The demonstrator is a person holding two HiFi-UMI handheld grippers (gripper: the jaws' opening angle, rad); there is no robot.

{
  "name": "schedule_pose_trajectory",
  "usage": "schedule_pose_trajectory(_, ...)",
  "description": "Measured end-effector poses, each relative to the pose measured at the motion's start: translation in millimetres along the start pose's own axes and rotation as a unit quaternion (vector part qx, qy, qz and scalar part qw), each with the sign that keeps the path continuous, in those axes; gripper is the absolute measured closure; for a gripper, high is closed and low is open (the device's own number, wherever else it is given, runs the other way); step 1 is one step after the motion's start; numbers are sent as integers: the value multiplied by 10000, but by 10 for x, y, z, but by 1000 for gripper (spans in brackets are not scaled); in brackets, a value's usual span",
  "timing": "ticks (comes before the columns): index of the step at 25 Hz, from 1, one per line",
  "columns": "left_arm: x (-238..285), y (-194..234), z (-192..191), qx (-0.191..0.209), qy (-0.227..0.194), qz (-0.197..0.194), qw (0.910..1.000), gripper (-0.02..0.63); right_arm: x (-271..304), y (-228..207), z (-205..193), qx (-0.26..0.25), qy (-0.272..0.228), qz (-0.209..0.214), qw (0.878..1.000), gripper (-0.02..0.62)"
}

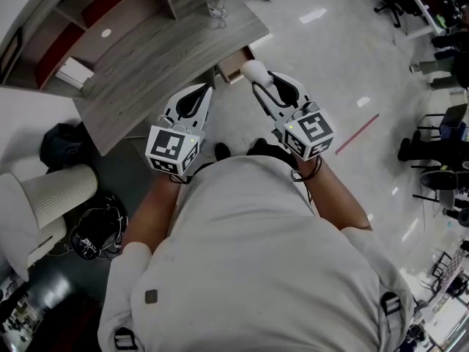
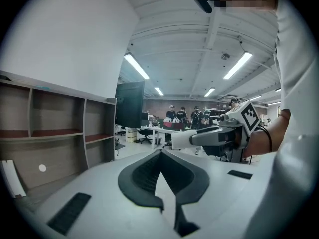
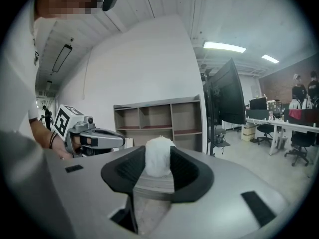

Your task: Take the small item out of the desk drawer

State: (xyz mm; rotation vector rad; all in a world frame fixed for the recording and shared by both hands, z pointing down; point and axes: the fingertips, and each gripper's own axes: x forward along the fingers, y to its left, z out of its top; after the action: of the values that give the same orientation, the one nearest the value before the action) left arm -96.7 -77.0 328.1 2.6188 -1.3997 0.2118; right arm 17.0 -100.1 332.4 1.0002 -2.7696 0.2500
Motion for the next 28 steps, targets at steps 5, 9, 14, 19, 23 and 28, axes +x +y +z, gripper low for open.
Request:
schedule_pose_trajectory(5,60,-161,67,-8,1,205,9998,591,-170,-98,25,0,-52,188,9998,431)
schedule_pose_trajectory(9,168,-348,139,-101,-41,430,9990,591,-363,-208,20,-59,-69,405,9991,431)
schedule_pose_trajectory(14,321,-746,205,-96,-32,578,9983,591,-727,-426,12,-56,-107,556,9984,431)
schedule_pose_trajectory(19,328,-1169,183,-109,-7,754,9971,591,-1101,-531,-67,-80,-100,755,9971,431)
schedule_pose_trajectory(23,276,-1358,106,-133,7,854,9963,591,-1276,-498,-161,-91,-100,887,9960,431)
schedule_pose_trajectory(28,178,-1491,91,-87,-13,827,9965,591,-1404,-394,-254,-75,-63,916,9957,431)
